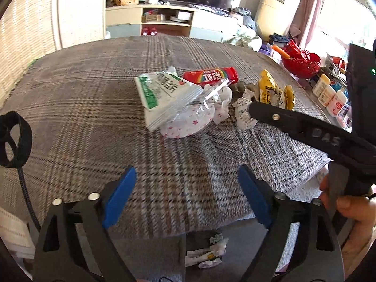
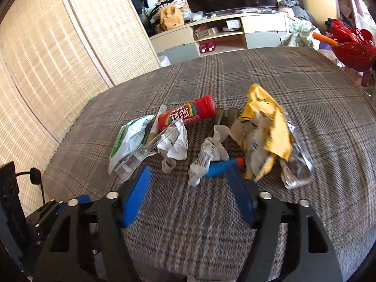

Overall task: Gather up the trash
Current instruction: 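Grasp the white tissue with the right tool while the left tool grasps the pink-dotted clear bag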

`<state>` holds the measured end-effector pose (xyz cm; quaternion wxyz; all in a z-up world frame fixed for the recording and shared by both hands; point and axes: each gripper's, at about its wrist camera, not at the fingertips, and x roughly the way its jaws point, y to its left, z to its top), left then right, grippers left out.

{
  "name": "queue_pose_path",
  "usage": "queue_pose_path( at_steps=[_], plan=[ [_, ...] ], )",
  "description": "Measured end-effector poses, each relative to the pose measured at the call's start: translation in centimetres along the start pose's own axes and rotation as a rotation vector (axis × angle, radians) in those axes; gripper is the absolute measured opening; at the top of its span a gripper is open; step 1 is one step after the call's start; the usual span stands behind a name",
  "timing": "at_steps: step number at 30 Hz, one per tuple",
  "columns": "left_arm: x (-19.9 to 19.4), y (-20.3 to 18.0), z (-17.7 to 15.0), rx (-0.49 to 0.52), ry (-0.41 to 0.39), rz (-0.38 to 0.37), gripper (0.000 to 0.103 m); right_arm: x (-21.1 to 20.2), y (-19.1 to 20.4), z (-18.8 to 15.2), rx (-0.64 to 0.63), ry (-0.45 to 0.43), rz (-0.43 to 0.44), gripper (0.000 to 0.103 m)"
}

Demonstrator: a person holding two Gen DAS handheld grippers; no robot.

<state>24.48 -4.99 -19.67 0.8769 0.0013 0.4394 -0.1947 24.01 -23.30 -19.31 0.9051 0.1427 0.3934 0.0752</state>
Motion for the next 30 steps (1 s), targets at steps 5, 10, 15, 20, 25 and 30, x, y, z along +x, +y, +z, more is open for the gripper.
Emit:
queue_pose_path(
  at_steps=[5, 10, 15, 20, 25, 30],
  plan=[
    [1.2, -0.1, 0.9, 0.016, -0.006, -0.015, 0.059, 1.5, -0.2, -0.1, -0.004, 0.024, -0.002, 0.045],
    [1.6, -1.0, 1.7, 0.075, -0.032, -0.003, 0.057, 2.1, -0.7, -0.1, 0.007, 0.025, 0.011, 0.04],
    [2.7, -1.3, 2.8, 0.092, -0.032, -0.002, 0.057, 2.4, -0.9, 0.2, 0.007, 0.022, 0.017, 0.038],
    [4.0, -1.0, 3.3, 0.102, -0.015, 0.014, 0.044, 2.7, -1.3, 0.7, 0.014, 0.02, 0.011, 0.024],
    [4.2, -0.4, 3.7, 0.087, -0.021, 0.001, 0.027, 2.8, -1.5, 0.9, 0.022, 0.017, 0.02, 0.015],
    [3.6, -0.7, 4.1, 0.093, -0.048, -0.015, 0.008, 2.5, -1.4, 1.0, 0.021, 0.007, 0.025, 0.013]
  ],
)
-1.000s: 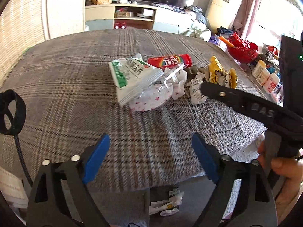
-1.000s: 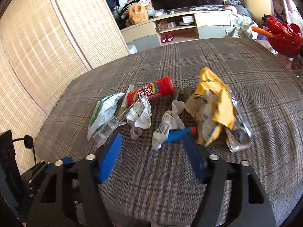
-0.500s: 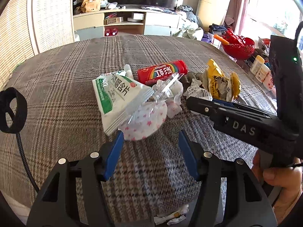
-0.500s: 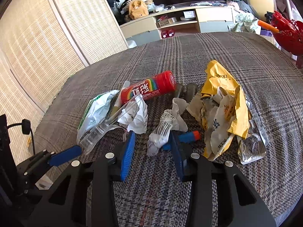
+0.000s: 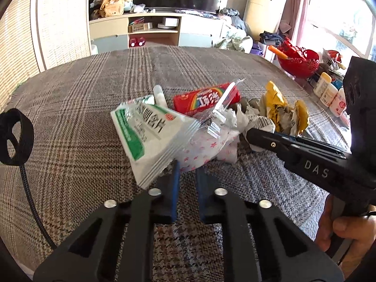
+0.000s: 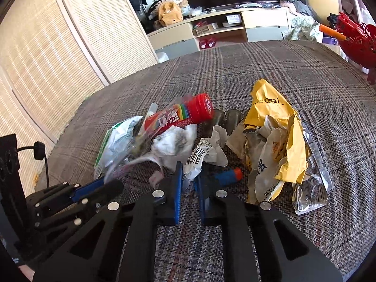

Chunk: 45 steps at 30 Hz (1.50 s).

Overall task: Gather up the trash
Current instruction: 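Grasp the white tissue with the right tool while the left tool grasps the pink-dotted clear bag, then carry the tissue and pink-dotted bag down to the dark bin and open both tools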

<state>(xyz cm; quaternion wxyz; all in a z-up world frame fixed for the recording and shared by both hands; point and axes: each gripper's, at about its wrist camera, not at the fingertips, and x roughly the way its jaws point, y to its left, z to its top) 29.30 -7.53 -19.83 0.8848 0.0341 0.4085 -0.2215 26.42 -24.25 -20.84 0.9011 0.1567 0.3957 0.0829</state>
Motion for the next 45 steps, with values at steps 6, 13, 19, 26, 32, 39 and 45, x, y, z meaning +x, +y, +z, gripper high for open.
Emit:
queue_pose_path(
  at_steps=[6, 13, 19, 26, 32, 39, 45],
  plan=[
    [-0.6, -0.5, 0.3, 0.002, -0.017, -0.018, 0.001, -1.3, 0.1, 0.3, 0.004, -0.03, 0.002, 0.012],
    [-2.1, -1.1, -0.1, 0.0, -0.037, -0.022, 0.0, -3.1, 0.4, 0.2, -0.003, -0.054, 0.01, 0.011],
    [-4.2, -1.8, -0.4, 0.008, -0.06, 0.0, 0.0, -5.2, 0.9, 0.1, -0.019, -0.078, 0.002, 0.01],
    [-9.1, -2.6, -1.0, -0.004, -0.112, 0.021, 0.0, -8.8, 1.5, -1.0, -0.041, -0.108, 0.005, 0.01],
    [-12.9, -4.0, -3.0, -0.008, -0.137, 0.038, 0.0, -12.8, 1.9, -3.1, -0.063, -0.128, 0.001, 0.01],
    [-16.7, -5.4, -7.0, -0.022, -0.139, 0.048, 0.0, -16.4, 1.9, -6.9, -0.082, -0.094, 0.001, 0.01],
    [-17.1, -6.4, -11.2, -0.025, -0.079, 0.046, 0.0, -16.4, 1.3, -11.6, -0.08, -0.01, 0.005, 0.01]
  ],
)
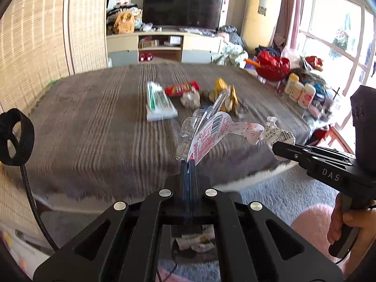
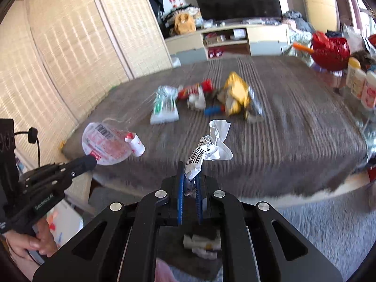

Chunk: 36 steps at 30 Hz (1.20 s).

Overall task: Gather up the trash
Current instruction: 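Carry the tissue and pink-dotted bag down to the dark bin and open both tools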

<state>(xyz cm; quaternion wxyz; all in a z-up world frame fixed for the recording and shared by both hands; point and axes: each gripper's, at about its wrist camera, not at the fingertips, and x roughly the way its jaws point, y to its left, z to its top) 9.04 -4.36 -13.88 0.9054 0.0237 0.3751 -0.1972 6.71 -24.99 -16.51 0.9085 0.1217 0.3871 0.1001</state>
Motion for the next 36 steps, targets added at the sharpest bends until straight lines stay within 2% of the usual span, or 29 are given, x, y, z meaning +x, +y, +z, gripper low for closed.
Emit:
queue_pose_path(
  at_steps=[10, 17, 25, 36],
  plan=[
    [3.2, -0.6, -6.6, -0.009, 0.136, -0.009, 0.0, 3.1, -1.9, -6.3, 0.047, 0.127, -0.016, 0.01],
    [7.0, -0.9, -9.9, -0.008, 0.234, -0.016, 0.0, 5.4, -3.4, -8.3, 0.073, 0.168, -0.01, 0.01],
    [9.5, -1.4, -11.7, -0.012, 0.286, -0.04, 0.0, 7.2, -3.7, -9.2, 0.066, 0.206, 0.033, 0.011],
    [10.6, -1.4, -11.6, -0.014, 0.321, -0.044, 0.003, 8.0, -3.7, -9.3, 0.078, 0.221, 0.06, 0.014]
  ],
)
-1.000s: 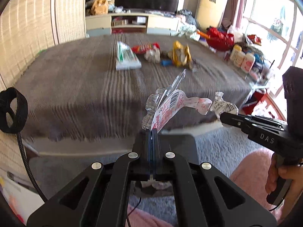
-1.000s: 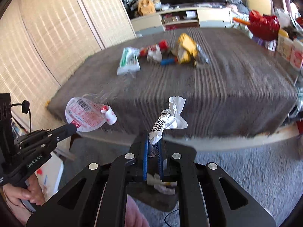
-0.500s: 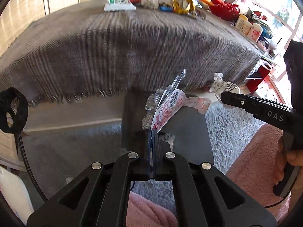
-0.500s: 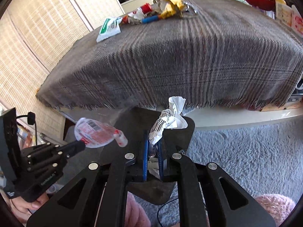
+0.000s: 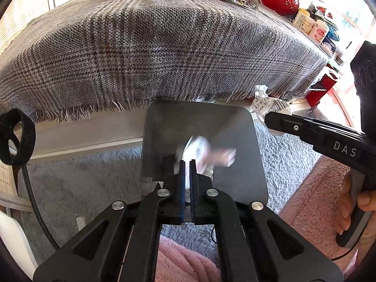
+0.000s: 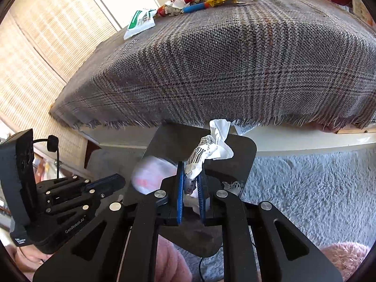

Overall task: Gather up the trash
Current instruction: 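Carry the tissue and pink-dotted bag down to the dark bin and open both tools, then move both open tools back up toward the remaining trash on the table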

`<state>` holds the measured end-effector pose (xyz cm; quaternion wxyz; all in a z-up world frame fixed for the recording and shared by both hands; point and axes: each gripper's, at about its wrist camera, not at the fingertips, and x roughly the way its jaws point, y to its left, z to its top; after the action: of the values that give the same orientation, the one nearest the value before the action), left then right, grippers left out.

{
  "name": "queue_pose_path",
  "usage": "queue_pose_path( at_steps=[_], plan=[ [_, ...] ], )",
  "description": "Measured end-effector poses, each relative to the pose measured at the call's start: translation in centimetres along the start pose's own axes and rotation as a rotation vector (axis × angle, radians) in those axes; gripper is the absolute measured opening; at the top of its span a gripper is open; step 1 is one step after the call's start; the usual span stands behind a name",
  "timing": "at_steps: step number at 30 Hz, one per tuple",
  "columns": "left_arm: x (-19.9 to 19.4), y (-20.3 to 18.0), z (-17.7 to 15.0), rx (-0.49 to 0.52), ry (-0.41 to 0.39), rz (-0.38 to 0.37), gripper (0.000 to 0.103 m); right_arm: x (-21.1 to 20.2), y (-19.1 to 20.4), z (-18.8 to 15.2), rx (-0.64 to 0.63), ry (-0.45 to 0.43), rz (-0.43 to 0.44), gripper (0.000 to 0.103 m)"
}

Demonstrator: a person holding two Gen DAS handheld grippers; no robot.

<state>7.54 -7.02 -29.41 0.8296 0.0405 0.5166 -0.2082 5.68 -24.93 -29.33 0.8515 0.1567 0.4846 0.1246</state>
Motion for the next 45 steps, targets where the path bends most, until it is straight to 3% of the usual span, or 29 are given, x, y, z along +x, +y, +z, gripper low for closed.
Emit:
queue_pose_path(
  at_steps=[4, 7, 10, 12, 16, 21, 27, 34, 45],
  plan=[
    [0.0, 0.1, 0.0, -0.002, -0.001, -0.001, 0.01, 0.2, 0.0, 0.0, 0.002, 0.011, -0.016, 0.018],
    [-0.2, 0.1, -0.1, -0.001, -0.005, 0.003, 0.017, 0.2, 0.0, 0.0, -0.001, 0.007, -0.042, 0.053],
    [-0.6, 0.3, -0.1, -0.002, -0.017, 0.014, 0.028, 0.3, -0.2, 0.0, 0.003, 0.008, -0.059, 0.053],
    [-0.8, 0.4, -0.1, -0.003, -0.024, 0.017, 0.035, 0.2, -0.4, 0.0, 0.011, 0.007, -0.071, 0.061],
    [-1.7, 0.6, 0.2, 0.0, -0.048, 0.025, 0.059, -0.1, -0.6, 0.3, 0.027, -0.01, -0.105, 0.095],
    [-3.9, 1.3, 1.7, 0.008, -0.097, 0.045, 0.075, -1.3, -0.8, 1.6, 0.064, -0.033, -0.089, 0.095],
    [-7.2, 2.9, 5.3, -0.023, -0.188, 0.065, 0.089, -5.5, 0.1, 6.0, 0.05, -0.163, -0.11, 0.1],
    [-9.0, 3.9, 10.1, -0.028, -0.244, 0.086, 0.091, -7.7, 0.8, 11.9, 0.027, -0.26, -0.121, 0.1],
    [-8.3, 6.6, 18.0, -0.035, -0.285, 0.137, 0.091, -5.4, 0.7, 19.4, 0.012, -0.31, -0.104, 0.1]
  ],
)
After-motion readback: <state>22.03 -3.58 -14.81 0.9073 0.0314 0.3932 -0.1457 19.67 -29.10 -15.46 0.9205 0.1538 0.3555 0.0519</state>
